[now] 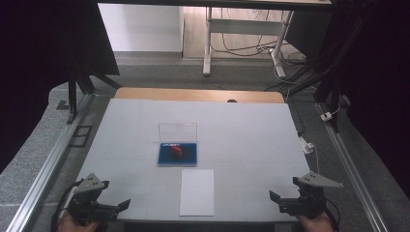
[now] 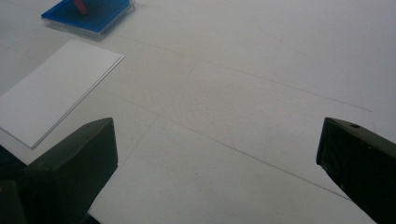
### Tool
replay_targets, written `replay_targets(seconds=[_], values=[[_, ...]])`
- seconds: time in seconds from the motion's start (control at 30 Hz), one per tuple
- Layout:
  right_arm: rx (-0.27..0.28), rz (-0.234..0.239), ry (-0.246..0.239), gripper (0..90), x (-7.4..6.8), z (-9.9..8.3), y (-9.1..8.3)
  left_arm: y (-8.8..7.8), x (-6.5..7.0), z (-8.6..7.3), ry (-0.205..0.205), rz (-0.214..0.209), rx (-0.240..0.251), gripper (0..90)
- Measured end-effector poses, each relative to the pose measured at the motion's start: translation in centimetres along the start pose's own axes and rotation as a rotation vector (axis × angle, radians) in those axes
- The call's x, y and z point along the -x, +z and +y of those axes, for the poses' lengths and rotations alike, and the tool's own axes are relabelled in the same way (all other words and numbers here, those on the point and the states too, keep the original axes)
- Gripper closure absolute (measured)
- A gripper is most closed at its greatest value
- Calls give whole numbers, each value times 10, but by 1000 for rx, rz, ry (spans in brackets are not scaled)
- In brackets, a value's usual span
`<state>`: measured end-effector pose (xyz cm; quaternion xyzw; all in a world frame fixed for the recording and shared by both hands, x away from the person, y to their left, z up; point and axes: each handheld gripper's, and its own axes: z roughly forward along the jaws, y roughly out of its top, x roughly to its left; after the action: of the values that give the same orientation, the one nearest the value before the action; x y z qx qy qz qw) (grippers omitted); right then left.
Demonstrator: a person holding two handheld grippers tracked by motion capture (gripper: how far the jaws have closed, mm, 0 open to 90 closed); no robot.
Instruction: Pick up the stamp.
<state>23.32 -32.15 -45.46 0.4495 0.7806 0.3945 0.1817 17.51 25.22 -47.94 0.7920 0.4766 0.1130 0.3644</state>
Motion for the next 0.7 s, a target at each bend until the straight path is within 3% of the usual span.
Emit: replay_targets(seconds=[0.17, 0.37, 0.7], values=[[-21, 6, -42, 0, -4, 1, 2, -1, -1, 0, -14, -11, 9, 9], [-1, 3, -14, 0, -1, 1, 0, -2, -2, -1, -21, -10, 13, 16], [-3, 3, -7, 0, 0, 1, 1, -2, -1, -1, -15, -12, 14, 15]])
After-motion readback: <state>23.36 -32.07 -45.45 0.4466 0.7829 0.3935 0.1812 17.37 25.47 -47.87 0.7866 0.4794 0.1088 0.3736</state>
